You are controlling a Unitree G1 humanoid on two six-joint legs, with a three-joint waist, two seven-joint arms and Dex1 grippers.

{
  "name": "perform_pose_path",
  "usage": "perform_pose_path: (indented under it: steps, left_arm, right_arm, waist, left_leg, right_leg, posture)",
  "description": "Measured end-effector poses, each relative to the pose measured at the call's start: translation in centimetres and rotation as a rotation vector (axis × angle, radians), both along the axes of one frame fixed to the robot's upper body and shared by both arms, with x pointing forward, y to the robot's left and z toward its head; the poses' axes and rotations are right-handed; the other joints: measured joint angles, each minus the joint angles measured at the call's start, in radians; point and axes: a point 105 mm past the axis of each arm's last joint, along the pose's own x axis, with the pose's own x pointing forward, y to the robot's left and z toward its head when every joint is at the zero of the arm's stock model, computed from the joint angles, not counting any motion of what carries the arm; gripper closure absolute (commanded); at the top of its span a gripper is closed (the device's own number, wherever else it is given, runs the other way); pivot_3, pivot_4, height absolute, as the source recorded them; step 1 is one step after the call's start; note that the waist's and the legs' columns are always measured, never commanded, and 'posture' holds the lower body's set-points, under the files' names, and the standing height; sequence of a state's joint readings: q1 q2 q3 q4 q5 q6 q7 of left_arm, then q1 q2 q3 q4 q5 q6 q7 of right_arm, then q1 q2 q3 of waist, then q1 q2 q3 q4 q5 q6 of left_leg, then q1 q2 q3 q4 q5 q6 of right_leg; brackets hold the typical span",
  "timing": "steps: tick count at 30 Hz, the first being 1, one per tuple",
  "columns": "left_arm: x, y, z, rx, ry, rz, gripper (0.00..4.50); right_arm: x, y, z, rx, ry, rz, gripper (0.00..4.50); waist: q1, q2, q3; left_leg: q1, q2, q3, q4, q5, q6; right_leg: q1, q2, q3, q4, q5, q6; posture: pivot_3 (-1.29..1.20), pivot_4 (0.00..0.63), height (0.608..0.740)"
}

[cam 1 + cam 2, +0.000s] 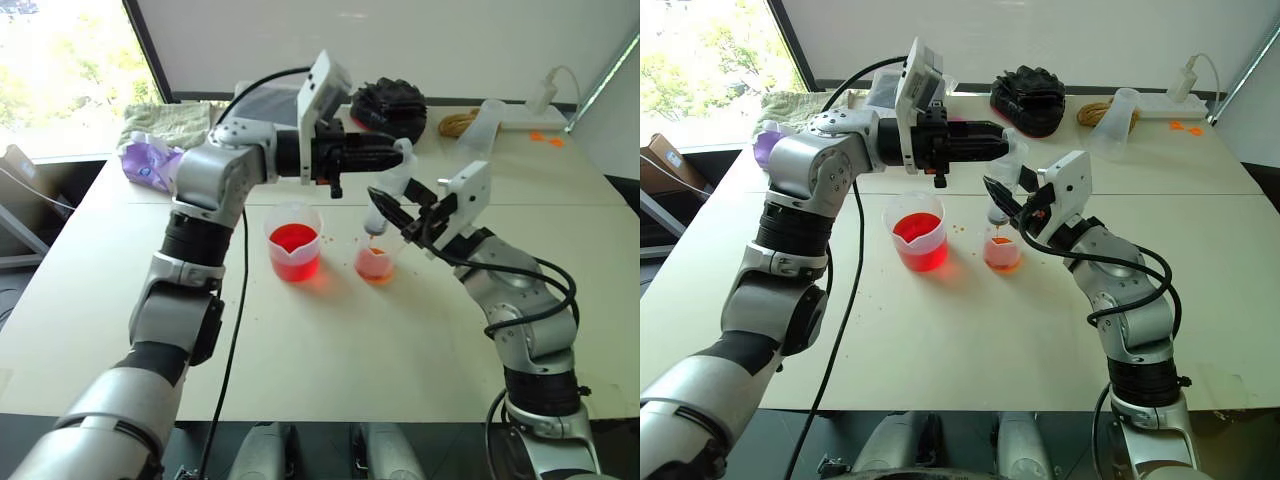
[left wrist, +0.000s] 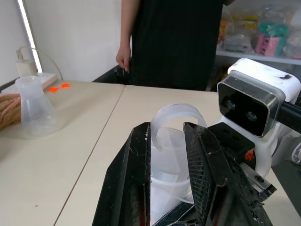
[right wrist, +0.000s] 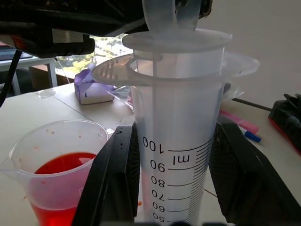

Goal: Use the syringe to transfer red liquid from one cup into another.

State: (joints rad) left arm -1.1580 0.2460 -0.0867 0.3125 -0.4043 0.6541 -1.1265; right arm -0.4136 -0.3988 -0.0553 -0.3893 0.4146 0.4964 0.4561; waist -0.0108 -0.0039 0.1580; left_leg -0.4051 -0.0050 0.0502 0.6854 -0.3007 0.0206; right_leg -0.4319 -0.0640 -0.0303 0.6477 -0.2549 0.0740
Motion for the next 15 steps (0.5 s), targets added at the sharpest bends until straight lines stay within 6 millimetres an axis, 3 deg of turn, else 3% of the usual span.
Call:
perform_pose_path:
  steps: [15]
  left_arm:
    - [0.01, -0.17, -0.66, -0.003, 0.049, 0.009, 3.44]
  right_arm:
    - [-0.17, -0.52, -0.26, -0.020, 0.056, 0.020, 3.05]
  waist:
    - [0.000, 0.000, 0.000]
  left_leg:
    - [0.000, 0.000, 0.000, 0.000, 0.000, 0.000]
  right_leg:
    - [0.000, 0.000, 0.000, 0.000, 0.000, 0.000]
  posture:
    - [0.00, 0.150, 0.740]
